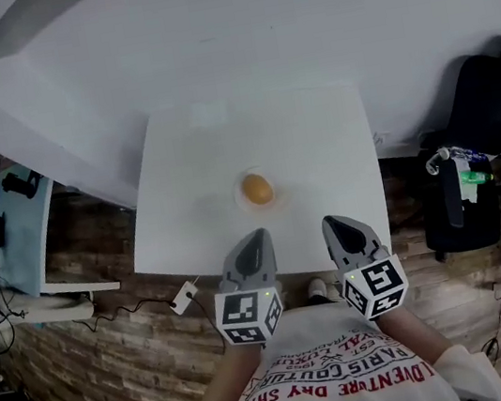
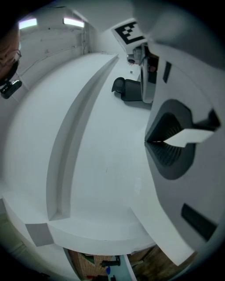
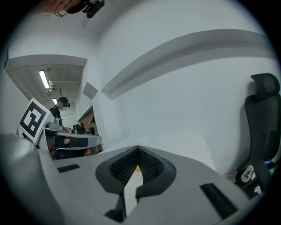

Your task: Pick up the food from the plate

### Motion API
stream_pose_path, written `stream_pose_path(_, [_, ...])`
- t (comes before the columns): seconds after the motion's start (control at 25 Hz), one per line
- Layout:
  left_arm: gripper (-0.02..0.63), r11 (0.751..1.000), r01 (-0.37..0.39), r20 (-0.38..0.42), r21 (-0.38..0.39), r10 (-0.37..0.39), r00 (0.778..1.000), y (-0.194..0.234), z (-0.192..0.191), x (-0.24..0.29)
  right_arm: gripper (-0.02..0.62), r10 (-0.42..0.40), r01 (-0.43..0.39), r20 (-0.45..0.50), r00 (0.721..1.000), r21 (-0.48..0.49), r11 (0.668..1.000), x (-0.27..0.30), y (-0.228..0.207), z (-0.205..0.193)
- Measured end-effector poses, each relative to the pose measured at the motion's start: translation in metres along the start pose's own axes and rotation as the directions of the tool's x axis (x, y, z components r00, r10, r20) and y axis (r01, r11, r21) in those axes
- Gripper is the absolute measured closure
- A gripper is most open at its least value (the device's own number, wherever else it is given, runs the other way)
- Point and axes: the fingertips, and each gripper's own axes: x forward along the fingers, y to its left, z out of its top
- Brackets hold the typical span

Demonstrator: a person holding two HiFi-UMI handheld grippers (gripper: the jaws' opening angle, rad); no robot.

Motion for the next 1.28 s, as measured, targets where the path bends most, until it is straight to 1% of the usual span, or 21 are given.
stream_pose_path(0.08, [0.600, 1.000, -0.008, -0.024, 0.001, 0.008, 1.000, 0.003, -0.004, 0.009, 0.586, 0.009, -0.009, -0.019, 1.000, 0.014, 1.000, 0.009, -0.007, -0.005])
stream_pose_path(0.2, [0.600, 0.999, -0.027, -0.053, -0.017, 0.027, 0.998, 0.014, -0.011, 0.026, 0.586, 0.021, -0.020, -0.053, 0.998, 0.020, 1.000, 0.026, -0.012, -0.014])
stream_pose_path(0.4, [0.600, 0.994, -0.032, -0.121, -0.108, 0.019, 0.992, 0.034, -0.028, 0.056, 0.586, 0.028, -0.028, -0.101, 0.994, 0.003, 1.000, 0.050, -0.012, -0.021])
stream_pose_path(0.48, [0.600, 0.991, -0.031, -0.151, -0.128, 0.011, 0.988, 0.043, -0.034, 0.069, 0.586, 0.017, -0.018, -0.112, 0.994, -0.006, 1.000, 0.061, -0.014, -0.019])
stream_pose_path(0.64, [0.600, 0.991, -0.031, -0.226, -0.132, 0.000, 0.974, 0.065, -0.046, 0.096, 0.586, 0.011, -0.011, -0.128, 0.992, -0.004, 1.000, 0.089, -0.014, -0.015])
stream_pose_path(0.72, [0.598, 0.987, -0.030, -0.268, -0.157, -0.013, 0.963, 0.073, -0.057, 0.110, 0.586, 0.015, -0.015, -0.147, 0.989, 0.003, 1.000, 0.104, -0.013, -0.019])
stream_pose_path(0.76, [0.597, 0.983, -0.030, -0.290, -0.182, -0.024, 0.957, 0.075, -0.063, 0.116, 0.586, 0.016, -0.015, -0.157, 0.987, 0.008, 1.000, 0.111, -0.014, -0.022])
stream_pose_path(0.8, [0.575, 0.976, -0.029, -0.311, -0.214, -0.040, 0.949, 0.076, -0.070, 0.122, 0.586, 0.014, -0.012, -0.167, 0.986, 0.012, 1.000, 0.116, -0.014, -0.025])
stream_pose_path(0.88, [0.462, 0.962, -0.026, -0.350, -0.272, -0.074, 0.934, 0.078, -0.083, 0.131, 0.586, 0.004, 0.000, -0.183, 0.983, 0.018, 1.000, 0.124, -0.014, -0.029])
stream_pose_path(0.92, [0.437, 0.958, -0.029, -0.365, -0.287, -0.081, 0.928, 0.080, -0.088, 0.135, 0.586, -0.003, 0.007, -0.188, 0.982, 0.020, 1.000, 0.126, -0.014, -0.030])
stream_pose_path(1.04, [0.363, 0.954, -0.049, -0.400, -0.296, -0.077, 0.913, 0.088, -0.098, 0.150, 0.586, -0.027, 0.031, -0.192, 0.981, 0.018, 0.999, 0.132, -0.016, -0.030])
stream_pose_path(1.12, [0.322, 0.944, -0.062, -0.427, -0.325, -0.088, 0.900, 0.092, -0.104, 0.161, 0.586, -0.040, 0.045, -0.199, 0.979, 0.020, 0.999, 0.135, -0.020, -0.032])
stream_pose_path(1.2, [0.288, 0.919, -0.072, -0.463, -0.388, -0.126, 0.877, 0.092, -0.111, 0.171, 0.586, -0.051, 0.058, -0.209, 0.977, 0.026, 0.998, 0.136, -0.026, -0.035])
stream_pose_path(1.28, [0.234, 0.875, -0.105, -0.497, -0.473, -0.166, 0.852, 0.093, -0.117, 0.178, 0.586, -0.062, 0.070, -0.216, 0.974, 0.030, 0.997, 0.137, -0.030, -0.038])
